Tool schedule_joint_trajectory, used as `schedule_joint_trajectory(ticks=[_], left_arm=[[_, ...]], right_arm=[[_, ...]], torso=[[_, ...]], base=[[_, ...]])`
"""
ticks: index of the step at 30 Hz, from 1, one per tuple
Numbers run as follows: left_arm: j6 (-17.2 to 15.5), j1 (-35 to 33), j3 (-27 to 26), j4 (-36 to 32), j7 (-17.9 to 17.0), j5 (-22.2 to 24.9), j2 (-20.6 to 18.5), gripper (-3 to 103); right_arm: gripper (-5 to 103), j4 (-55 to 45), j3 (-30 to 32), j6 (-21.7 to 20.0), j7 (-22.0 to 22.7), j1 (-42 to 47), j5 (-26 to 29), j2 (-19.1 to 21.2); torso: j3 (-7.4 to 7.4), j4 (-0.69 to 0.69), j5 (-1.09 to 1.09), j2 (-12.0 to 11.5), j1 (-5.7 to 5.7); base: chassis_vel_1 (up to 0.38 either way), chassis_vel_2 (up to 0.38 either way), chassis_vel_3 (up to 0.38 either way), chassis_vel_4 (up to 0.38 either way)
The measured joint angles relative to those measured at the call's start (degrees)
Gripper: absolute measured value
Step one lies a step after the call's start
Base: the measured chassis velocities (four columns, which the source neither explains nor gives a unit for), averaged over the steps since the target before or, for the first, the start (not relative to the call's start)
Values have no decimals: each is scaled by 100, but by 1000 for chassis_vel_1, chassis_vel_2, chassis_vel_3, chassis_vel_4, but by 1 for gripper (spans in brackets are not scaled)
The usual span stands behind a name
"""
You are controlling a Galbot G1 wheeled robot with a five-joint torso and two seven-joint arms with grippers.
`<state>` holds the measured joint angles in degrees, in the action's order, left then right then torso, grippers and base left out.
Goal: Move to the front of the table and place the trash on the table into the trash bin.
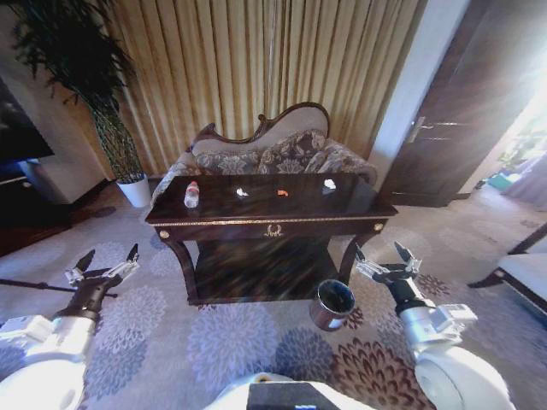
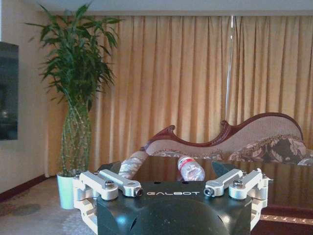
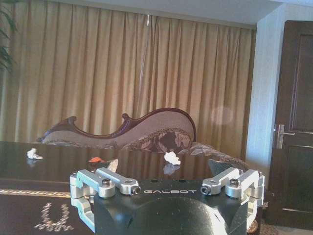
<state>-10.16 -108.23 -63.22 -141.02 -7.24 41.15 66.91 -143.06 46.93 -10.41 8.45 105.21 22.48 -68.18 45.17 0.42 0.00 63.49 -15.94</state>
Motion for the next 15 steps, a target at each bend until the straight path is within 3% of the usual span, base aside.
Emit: schedule_joint_trajectory(ticks=[15], left_arm=[[7, 31, 14, 75, 57, -2, -2, 100]], right_arm=[[100, 50, -10, 14, 0, -21, -19, -15]], torso=[[0, -1, 0, 0, 0]], base=[[-189, 190, 188, -192]])
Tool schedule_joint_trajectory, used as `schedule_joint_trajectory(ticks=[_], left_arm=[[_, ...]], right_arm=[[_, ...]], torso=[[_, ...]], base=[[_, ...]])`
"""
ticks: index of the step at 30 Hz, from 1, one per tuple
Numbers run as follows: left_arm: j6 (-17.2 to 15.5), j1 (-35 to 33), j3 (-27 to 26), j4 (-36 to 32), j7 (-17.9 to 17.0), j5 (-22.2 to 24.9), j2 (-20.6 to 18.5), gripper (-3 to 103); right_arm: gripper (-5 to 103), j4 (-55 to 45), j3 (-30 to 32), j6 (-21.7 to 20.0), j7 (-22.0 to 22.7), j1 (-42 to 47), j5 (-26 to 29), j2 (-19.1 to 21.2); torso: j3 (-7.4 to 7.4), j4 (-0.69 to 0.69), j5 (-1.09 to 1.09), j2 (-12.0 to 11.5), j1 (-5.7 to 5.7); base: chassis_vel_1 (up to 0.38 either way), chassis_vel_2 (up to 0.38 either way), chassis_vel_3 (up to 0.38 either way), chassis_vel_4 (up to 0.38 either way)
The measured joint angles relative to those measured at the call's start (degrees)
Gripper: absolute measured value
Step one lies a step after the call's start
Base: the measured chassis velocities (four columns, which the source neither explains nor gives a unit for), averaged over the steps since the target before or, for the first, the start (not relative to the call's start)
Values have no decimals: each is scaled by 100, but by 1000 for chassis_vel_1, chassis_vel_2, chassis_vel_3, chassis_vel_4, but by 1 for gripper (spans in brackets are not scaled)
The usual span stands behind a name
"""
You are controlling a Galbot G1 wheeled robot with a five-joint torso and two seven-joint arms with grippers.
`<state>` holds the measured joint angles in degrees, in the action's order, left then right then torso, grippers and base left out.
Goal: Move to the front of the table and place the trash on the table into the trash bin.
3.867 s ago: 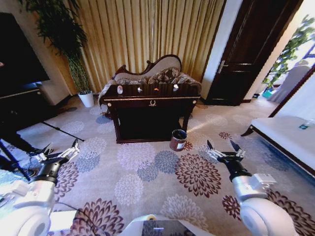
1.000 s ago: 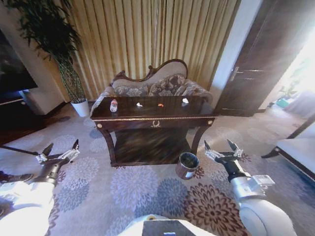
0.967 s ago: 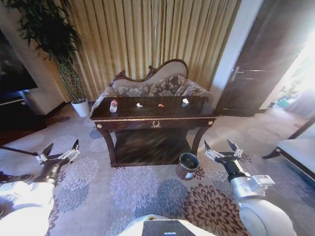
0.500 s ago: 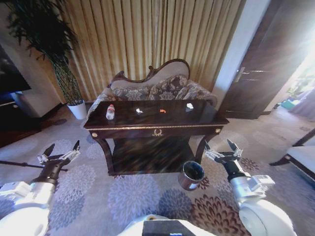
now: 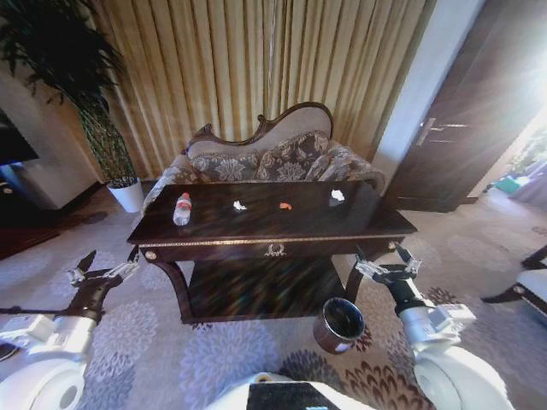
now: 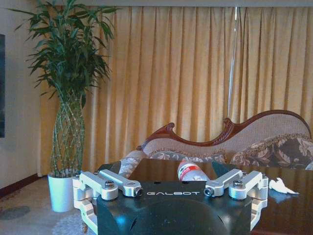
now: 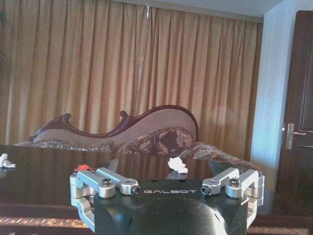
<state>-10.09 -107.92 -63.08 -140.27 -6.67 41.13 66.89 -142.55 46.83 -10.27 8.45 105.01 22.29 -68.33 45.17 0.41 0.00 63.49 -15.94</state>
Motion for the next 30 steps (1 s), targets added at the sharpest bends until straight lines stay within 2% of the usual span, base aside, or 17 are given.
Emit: schedule_joint_trajectory(ticks=[8, 16, 19, 26, 30], left_arm=[[34, 20, 22, 30, 86, 4, 7, 100], [121, -7, 40, 30, 105, 5, 37, 100], [125, -18, 28, 13, 104, 5, 41, 100], [126, -87, 25, -48, 100, -75, 121, 100], [126, -120, 8, -36, 100, -98, 188, 100]], right_arm=[[100, 33, -44, 93, -14, -2, 14, 13], [100, 129, -87, 98, -14, -102, 57, 120], [100, 158, -100, 28, -12, -211, 173, 243], [100, 434, -102, -235, 115, -723, 816, 946], [100, 539, -132, -339, 148, -911, 1031, 1141]], torso=[[0, 0, 1, -1, -1], [-1, 0, 0, 0, 0], [-2, 0, 1, 3, 4], [0, 0, 1, 0, 0], [0, 1, 0, 0, -1]], base=[[-168, 169, 169, -164], [-34, 24, 28, -31], [0, 0, 0, 0], [0, 0, 0, 0], [0, 0, 0, 0]])
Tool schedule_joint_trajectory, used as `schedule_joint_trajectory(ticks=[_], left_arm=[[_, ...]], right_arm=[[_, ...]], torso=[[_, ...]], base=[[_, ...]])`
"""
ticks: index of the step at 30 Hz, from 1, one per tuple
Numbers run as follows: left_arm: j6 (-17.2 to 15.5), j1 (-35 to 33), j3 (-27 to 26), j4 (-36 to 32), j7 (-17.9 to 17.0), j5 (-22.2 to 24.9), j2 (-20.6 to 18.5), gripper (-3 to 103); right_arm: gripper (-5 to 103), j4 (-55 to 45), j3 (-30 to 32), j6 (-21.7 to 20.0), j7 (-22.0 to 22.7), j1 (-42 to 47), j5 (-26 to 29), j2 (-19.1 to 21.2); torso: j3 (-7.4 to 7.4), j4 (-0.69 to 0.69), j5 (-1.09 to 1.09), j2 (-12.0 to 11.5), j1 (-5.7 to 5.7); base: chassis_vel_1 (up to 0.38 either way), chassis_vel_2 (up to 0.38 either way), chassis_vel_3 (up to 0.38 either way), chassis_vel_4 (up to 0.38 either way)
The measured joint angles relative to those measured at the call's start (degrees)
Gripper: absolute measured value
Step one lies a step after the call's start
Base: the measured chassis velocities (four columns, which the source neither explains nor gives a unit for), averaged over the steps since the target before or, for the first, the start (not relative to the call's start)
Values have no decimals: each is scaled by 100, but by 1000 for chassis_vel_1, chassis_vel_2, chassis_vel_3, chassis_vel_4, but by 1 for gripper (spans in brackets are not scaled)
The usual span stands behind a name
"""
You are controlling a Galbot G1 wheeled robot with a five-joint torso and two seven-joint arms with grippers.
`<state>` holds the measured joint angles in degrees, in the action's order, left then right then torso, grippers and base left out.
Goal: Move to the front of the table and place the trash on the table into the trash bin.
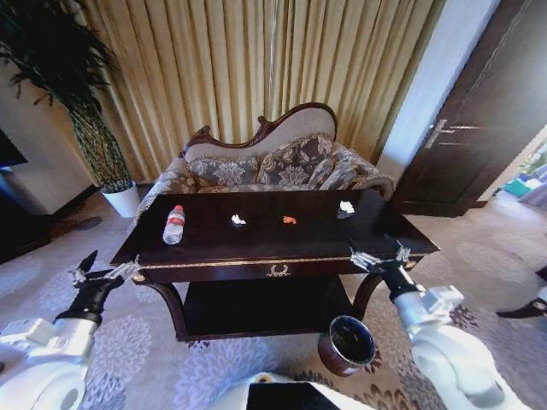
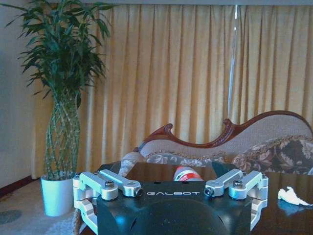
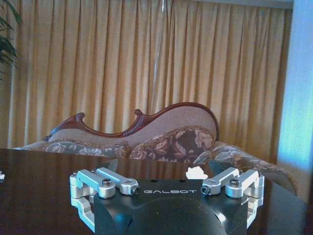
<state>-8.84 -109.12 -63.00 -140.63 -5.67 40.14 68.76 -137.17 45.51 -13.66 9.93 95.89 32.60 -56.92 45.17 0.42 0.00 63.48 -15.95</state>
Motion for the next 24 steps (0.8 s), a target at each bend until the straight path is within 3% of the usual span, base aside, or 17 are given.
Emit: schedule_joint_trajectory(ticks=[9, 18, 24], left_arm=[[177, -230, -66, -45, -5, -283, 366, 100], [260, -435, -72, -204, 6, -505, 746, 100], [354, -617, -105, -259, 1, -678, 875, 100]], right_arm=[[100, 780, -414, -387, 17, -1213, 640, 850], [100, 1325, -731, -750, 5, -1984, 1010, 1102], [100, 1997, -1382, -1008, 31, -3039, 1277, 1375]], torso=[[0, -2, 1, 0, 0], [-1, 0, 1, 1, 1], [0, -1, 1, 0, 0]], base=[[0, 0, 0, 0], [0, 0, 0, 0], [0, 0, 0, 0]])
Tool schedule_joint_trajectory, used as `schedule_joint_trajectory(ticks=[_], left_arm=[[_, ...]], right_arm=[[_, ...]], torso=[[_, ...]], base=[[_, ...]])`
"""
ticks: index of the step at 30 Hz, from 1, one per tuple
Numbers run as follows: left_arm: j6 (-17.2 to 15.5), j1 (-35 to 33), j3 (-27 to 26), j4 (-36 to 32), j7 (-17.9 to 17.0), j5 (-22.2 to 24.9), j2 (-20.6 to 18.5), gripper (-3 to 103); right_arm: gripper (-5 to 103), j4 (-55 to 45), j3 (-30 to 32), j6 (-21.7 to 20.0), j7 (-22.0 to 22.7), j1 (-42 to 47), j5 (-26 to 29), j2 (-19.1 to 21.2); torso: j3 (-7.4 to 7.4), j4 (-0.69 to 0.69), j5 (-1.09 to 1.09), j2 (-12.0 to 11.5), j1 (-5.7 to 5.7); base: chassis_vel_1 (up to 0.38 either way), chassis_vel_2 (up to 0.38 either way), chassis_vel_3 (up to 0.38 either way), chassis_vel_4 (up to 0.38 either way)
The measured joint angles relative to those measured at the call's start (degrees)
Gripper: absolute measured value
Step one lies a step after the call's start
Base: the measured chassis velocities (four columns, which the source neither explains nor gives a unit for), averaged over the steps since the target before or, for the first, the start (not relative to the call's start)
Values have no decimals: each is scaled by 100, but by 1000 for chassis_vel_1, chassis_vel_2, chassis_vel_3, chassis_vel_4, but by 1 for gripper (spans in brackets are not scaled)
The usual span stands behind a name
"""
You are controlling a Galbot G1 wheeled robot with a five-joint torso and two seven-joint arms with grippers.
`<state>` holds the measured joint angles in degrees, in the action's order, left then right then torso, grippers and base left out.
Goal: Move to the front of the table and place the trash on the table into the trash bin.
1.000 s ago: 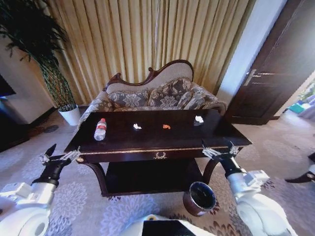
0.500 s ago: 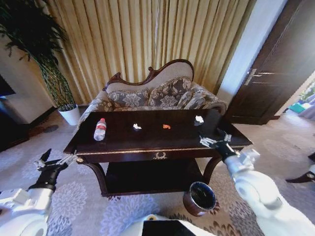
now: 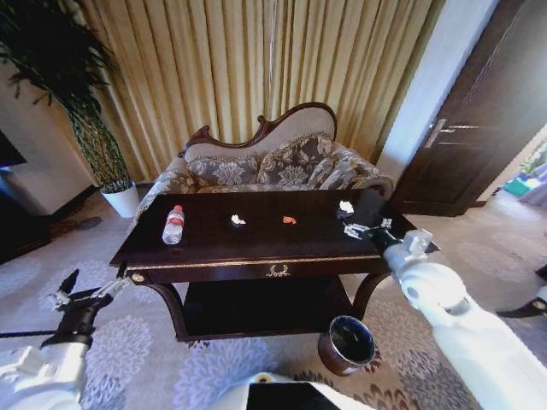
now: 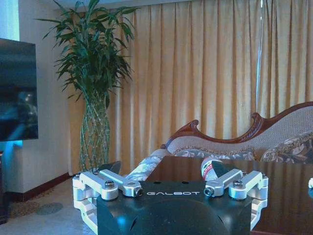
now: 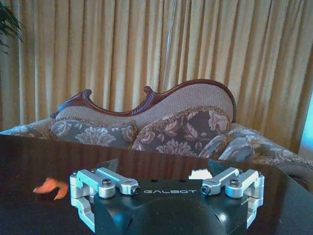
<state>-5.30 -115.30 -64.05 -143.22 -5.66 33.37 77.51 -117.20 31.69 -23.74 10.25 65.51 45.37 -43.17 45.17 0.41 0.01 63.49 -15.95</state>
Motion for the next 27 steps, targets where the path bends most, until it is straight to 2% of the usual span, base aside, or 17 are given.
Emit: schedule_joint_trajectory(ticks=[7, 10, 14, 18, 20, 27], left_arm=[[19, -25, 25, -4, -12, -2, 26, 100], [23, -44, 33, -8, -14, -2, 73, 100], [30, -51, 19, -8, -20, -3, 80, 100], [56, -64, -12, -7, -39, -4, 53, 100], [67, -68, -52, -8, -55, 0, 12, 100], [86, -70, -76, 38, -79, 14, -45, 100]], right_arm=[[100, 688, -649, -265, -12, -1144, 210, 91], [100, 1154, -1045, -573, 93, -1774, 450, 29], [100, 1387, -1288, -768, 206, -2088, 608, -43], [100, 1791, -1637, -900, 305, -2527, 612, -257], [100, 2168, -1853, -943, 360, -2910, 517, -491], [100, 3179, -2133, -979, 398, -3694, 195, -928]], torso=[[0, 0, -2, 0, 0], [0, -1, -1, 0, 0], [0, 0, -1, 0, 0], [0, 0, -1, 0, 0], [0, 1, -1, 0, 0], [0, -2, -2, 0, 0]], base=[[0, 0, 0, 0], [0, 0, 0, 0], [0, 0, 0, 0], [0, 0, 0, 0], [0, 0, 0, 0], [0, 0, 0, 0]])
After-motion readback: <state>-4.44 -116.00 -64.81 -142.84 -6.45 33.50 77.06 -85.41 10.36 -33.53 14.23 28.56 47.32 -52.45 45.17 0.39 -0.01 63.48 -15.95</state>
